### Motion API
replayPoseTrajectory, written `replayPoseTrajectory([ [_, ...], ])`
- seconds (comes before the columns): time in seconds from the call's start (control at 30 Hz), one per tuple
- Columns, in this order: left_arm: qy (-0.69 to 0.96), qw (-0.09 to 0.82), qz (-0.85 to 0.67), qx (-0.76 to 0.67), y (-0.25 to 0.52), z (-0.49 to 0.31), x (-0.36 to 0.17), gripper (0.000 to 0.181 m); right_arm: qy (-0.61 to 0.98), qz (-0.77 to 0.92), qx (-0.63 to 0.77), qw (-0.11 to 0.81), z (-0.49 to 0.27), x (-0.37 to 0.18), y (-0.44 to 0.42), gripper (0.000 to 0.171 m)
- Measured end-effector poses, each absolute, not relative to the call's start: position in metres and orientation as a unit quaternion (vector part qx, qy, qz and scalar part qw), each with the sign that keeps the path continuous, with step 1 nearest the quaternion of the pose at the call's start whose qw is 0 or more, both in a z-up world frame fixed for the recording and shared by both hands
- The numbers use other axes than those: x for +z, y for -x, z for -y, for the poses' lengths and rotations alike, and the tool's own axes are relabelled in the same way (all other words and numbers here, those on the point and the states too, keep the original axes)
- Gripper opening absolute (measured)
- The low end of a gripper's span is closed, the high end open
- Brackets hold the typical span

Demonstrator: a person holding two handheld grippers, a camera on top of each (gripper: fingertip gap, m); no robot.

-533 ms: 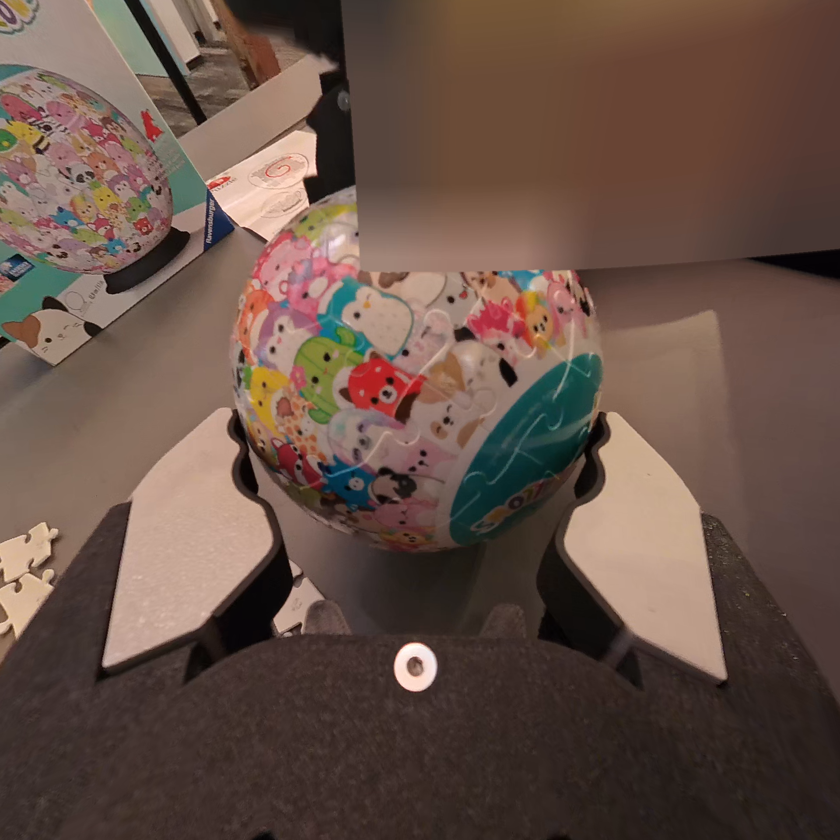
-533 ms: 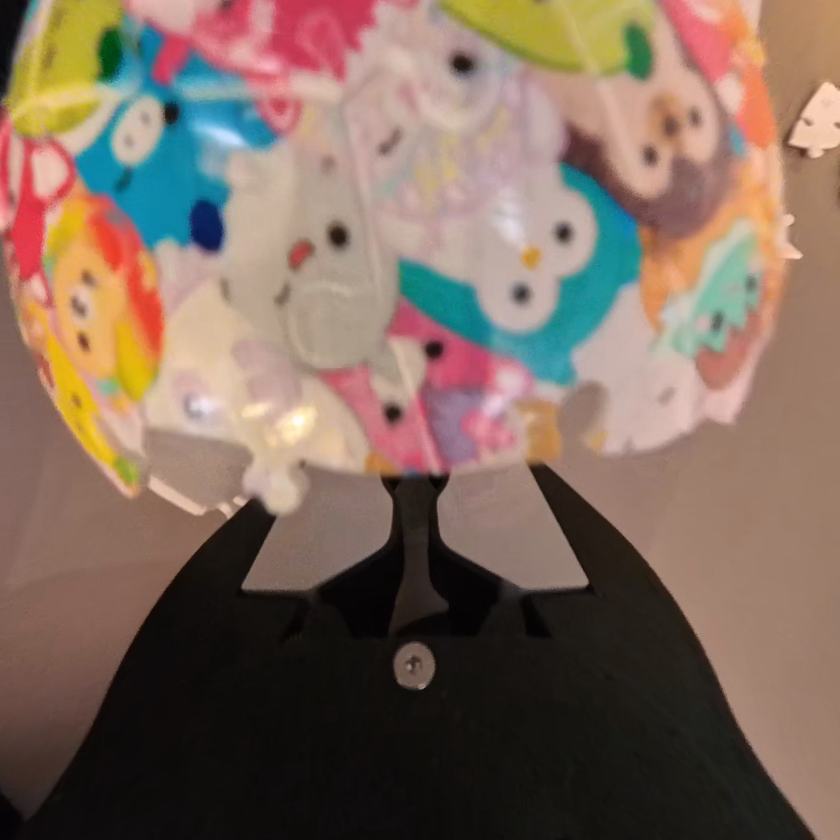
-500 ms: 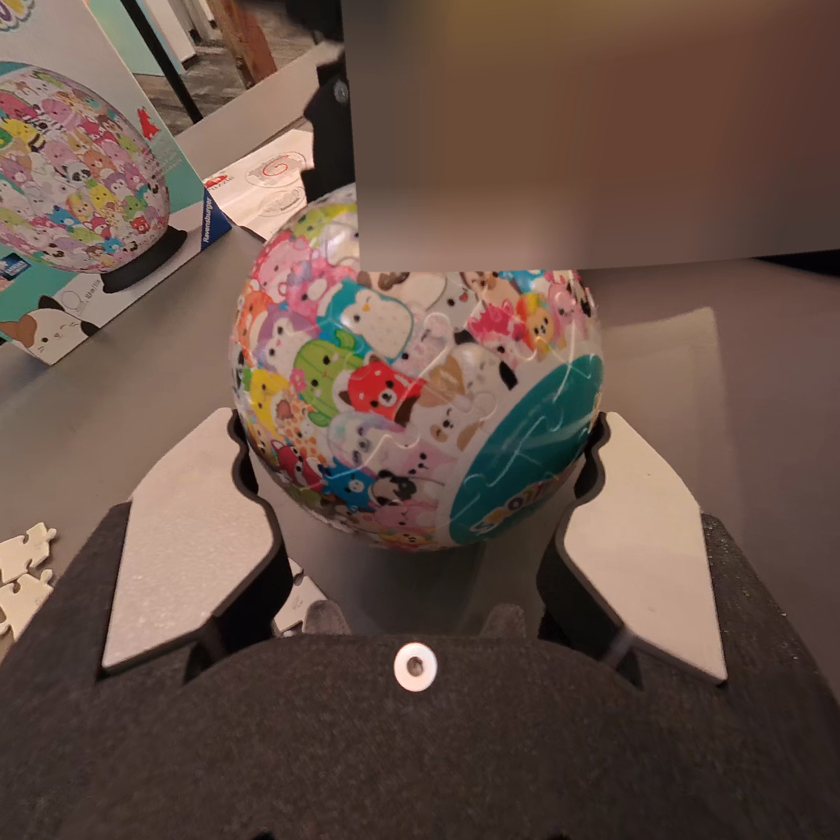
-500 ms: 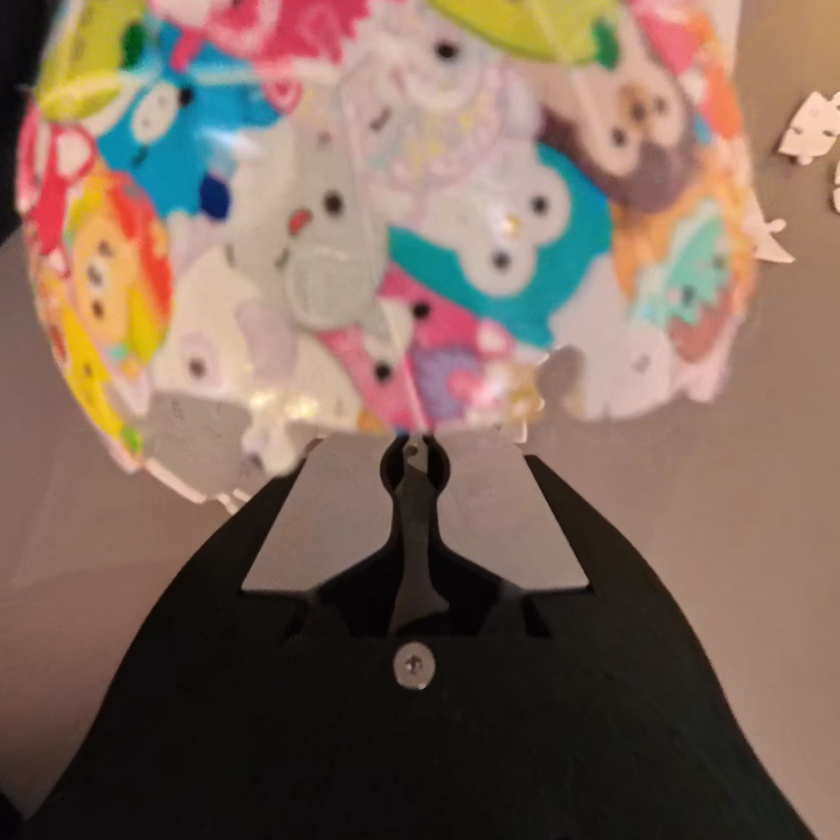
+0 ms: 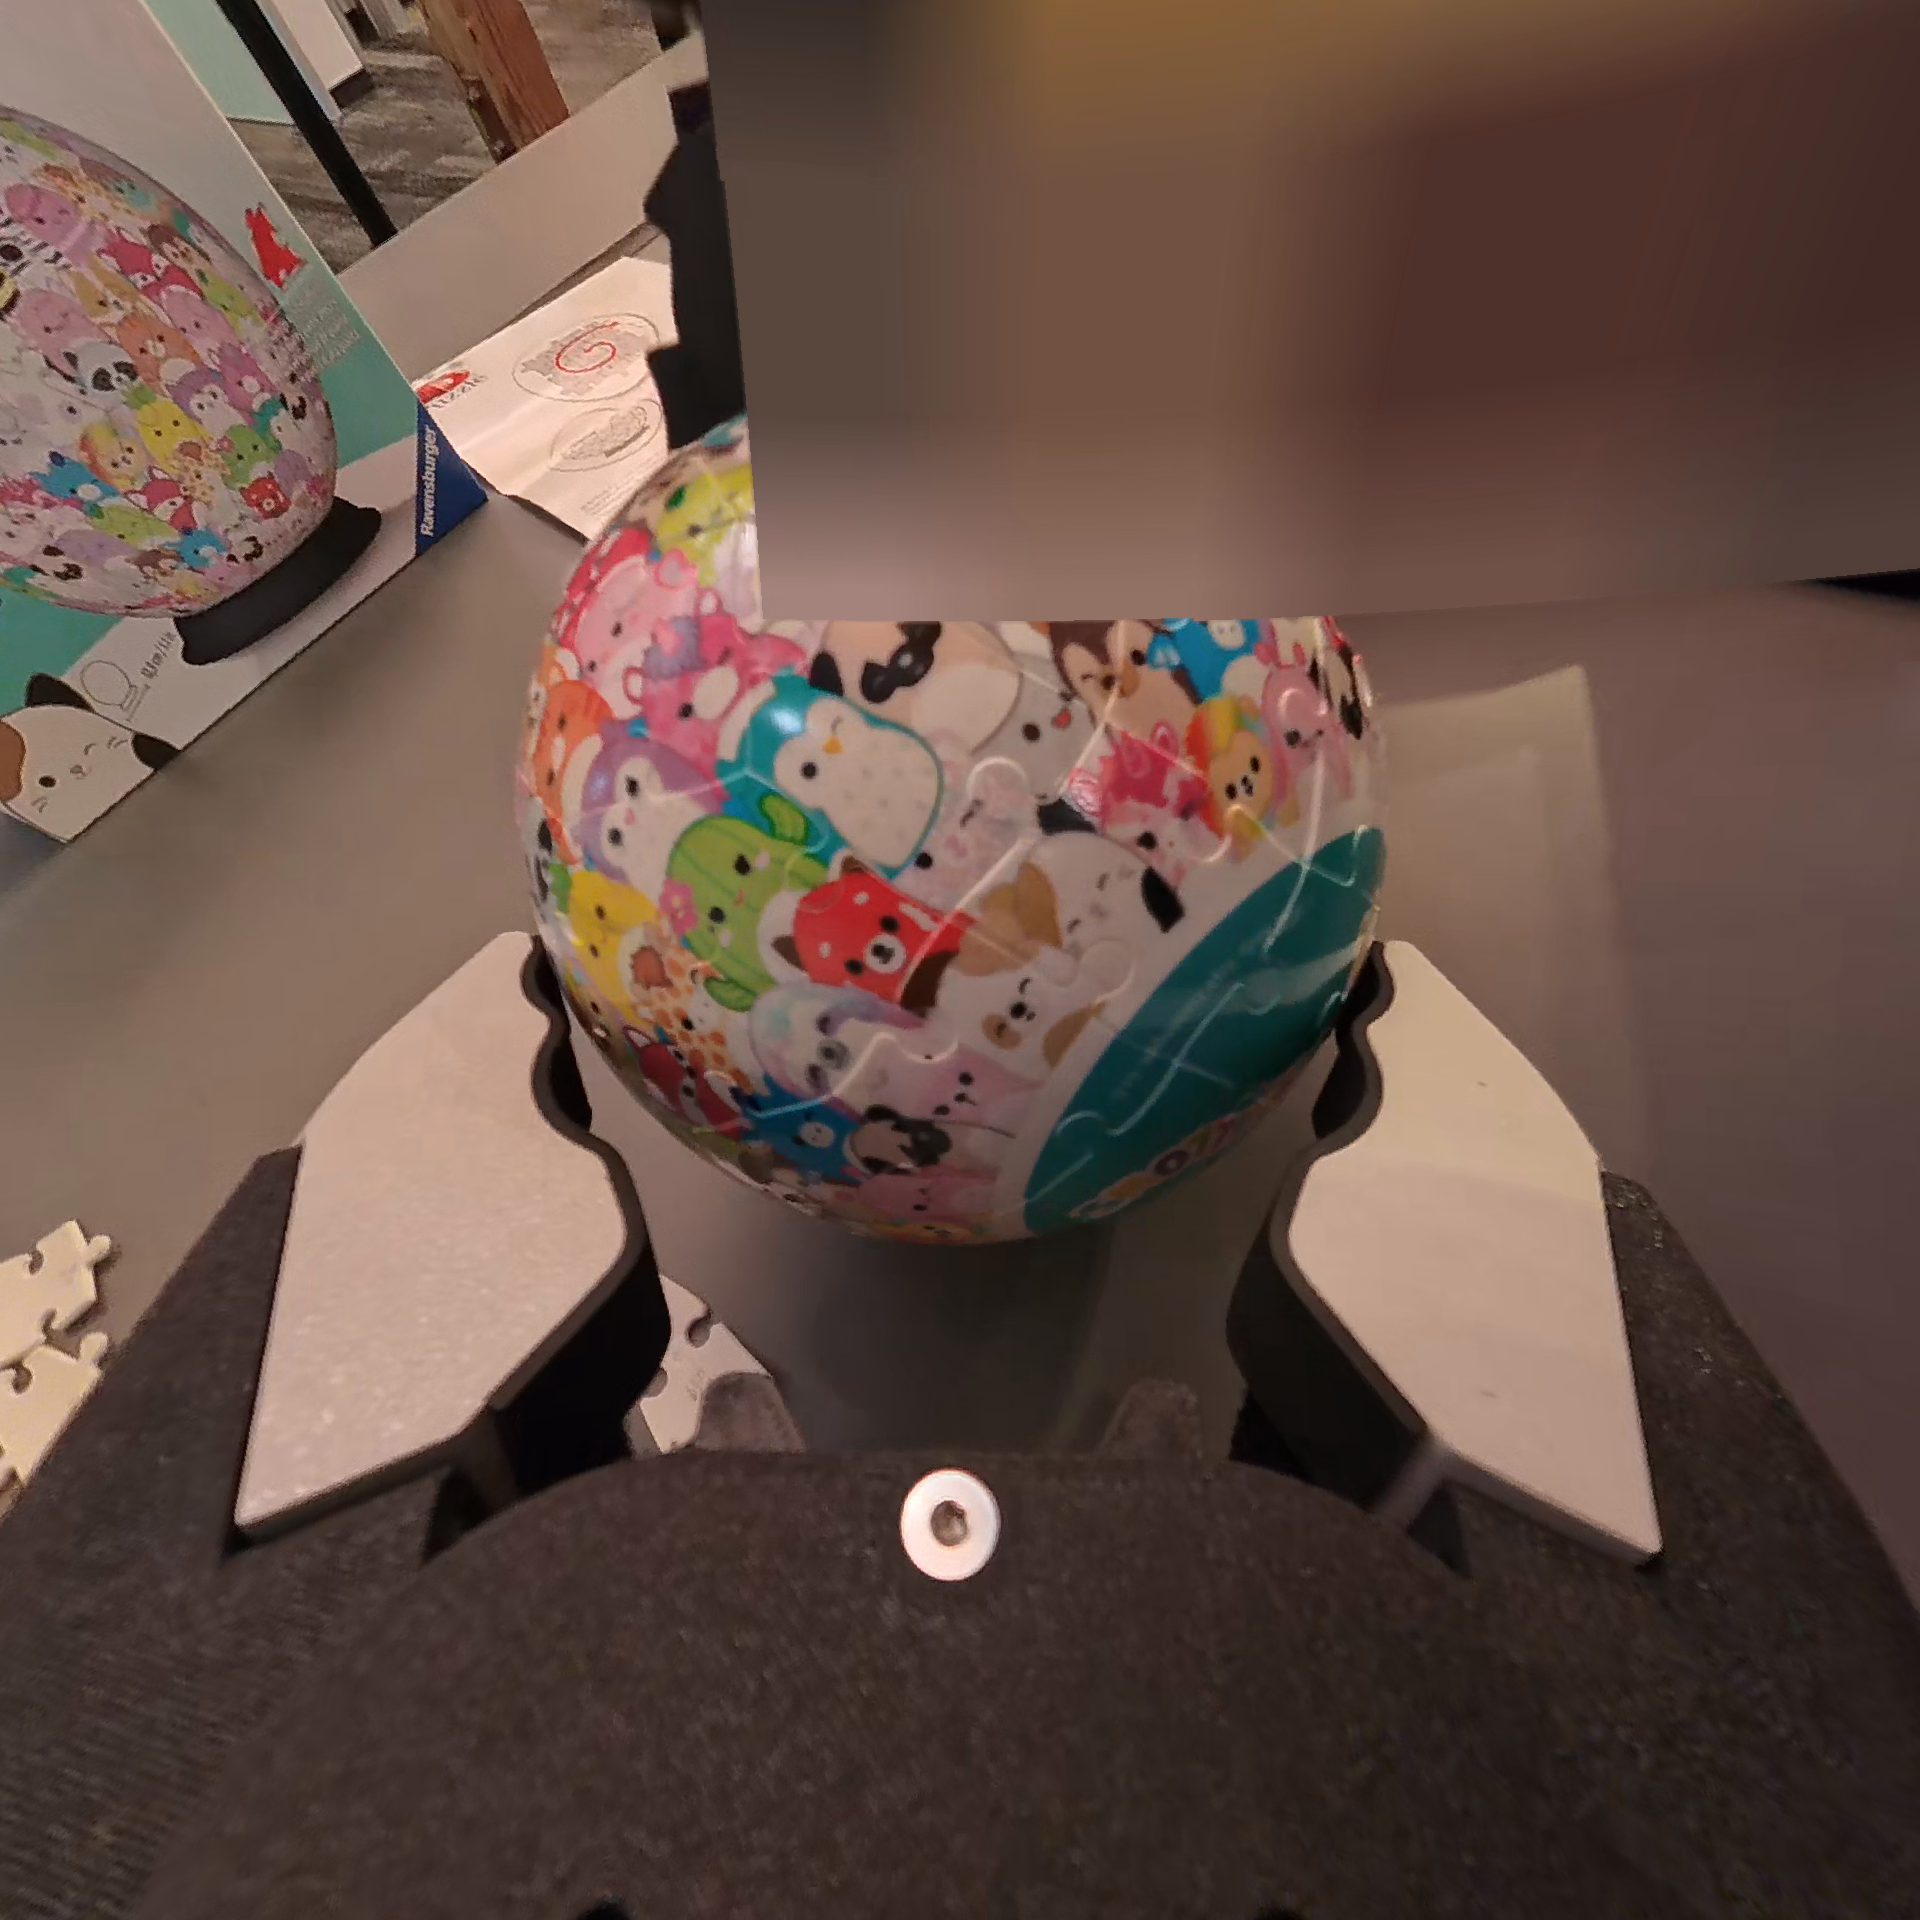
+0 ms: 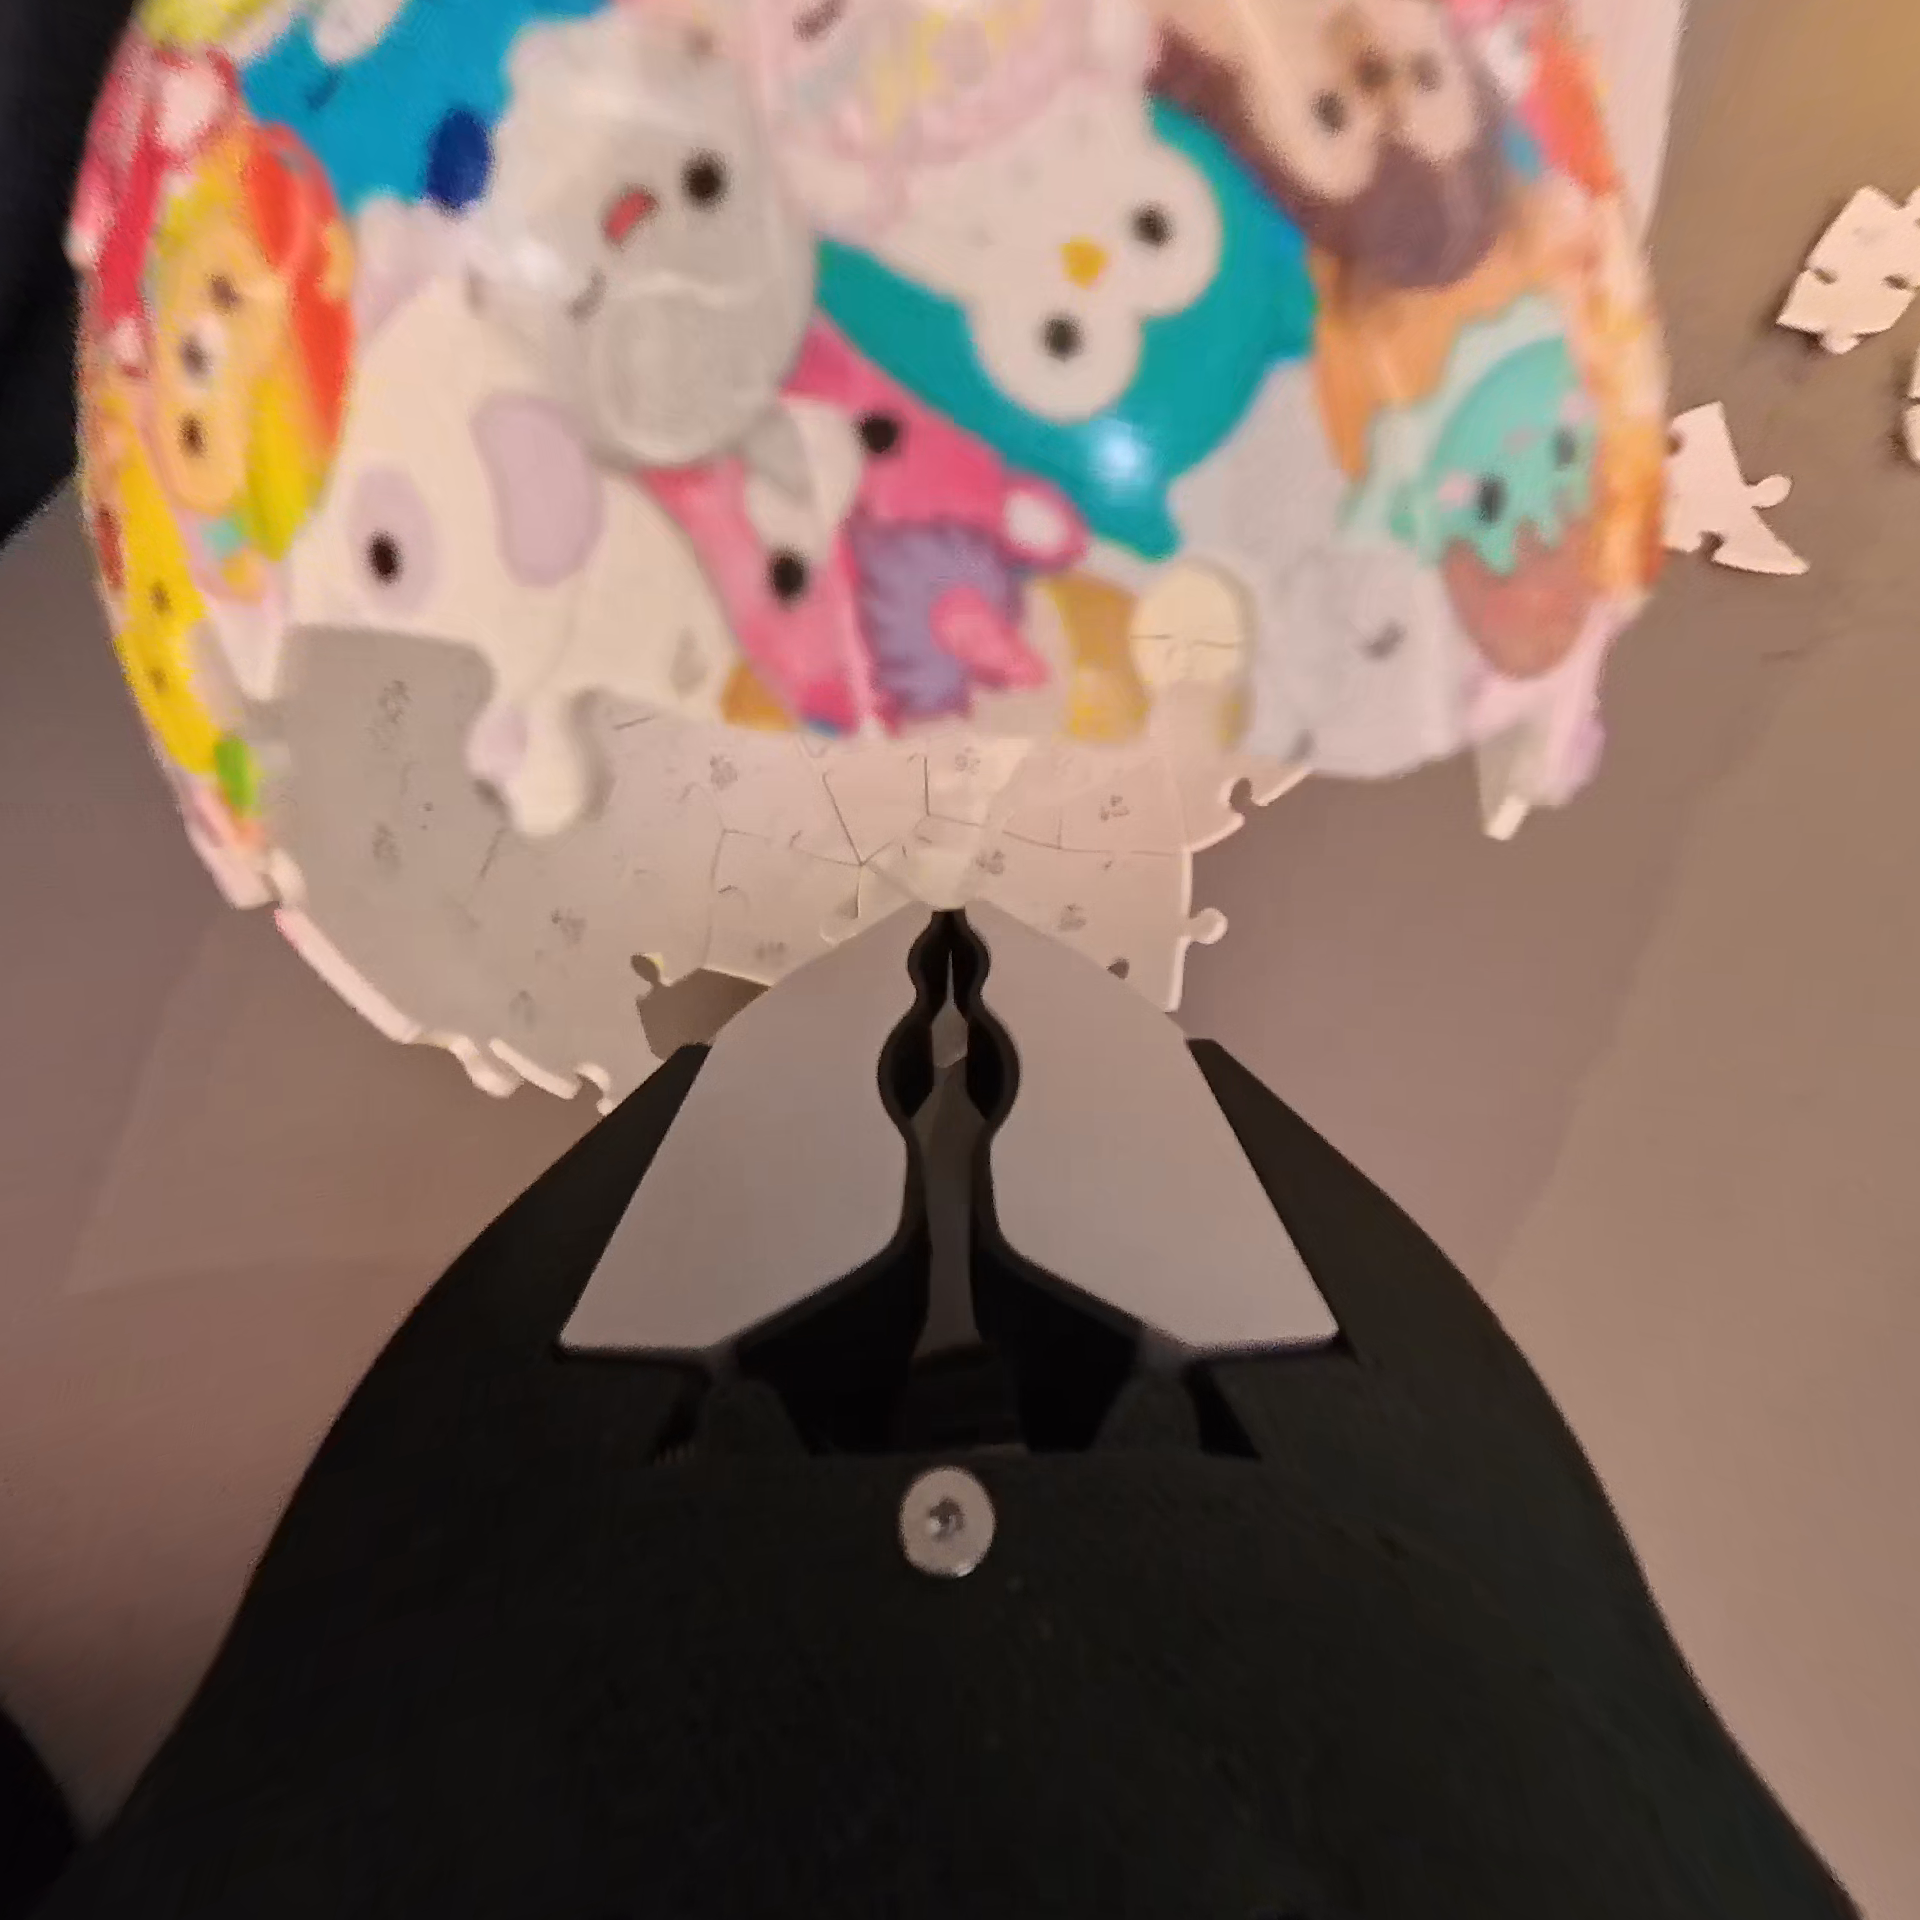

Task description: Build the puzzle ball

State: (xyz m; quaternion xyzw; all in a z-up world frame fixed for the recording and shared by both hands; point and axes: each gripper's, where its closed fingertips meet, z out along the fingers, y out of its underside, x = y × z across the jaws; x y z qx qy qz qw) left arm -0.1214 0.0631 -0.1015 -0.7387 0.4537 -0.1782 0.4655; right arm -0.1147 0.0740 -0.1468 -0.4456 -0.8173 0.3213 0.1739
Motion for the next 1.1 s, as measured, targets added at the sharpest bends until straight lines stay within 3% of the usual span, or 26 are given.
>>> replayPoseTrajectory([
  [0.03, 0.738, 0.465, -0.455, -0.178, 0.121, -0.063, -0.101, 0.137, 0.445, 0.821, 0.313, 0.169, -0.074, -0.15, 0.114, 0.002],
  [1.1, 0.728, 0.463, -0.468, -0.192, 0.12, -0.066, -0.1, 0.135, 0.456, 0.79, 0.383, 0.143, -0.074, -0.134, 0.113, 0.001],
])
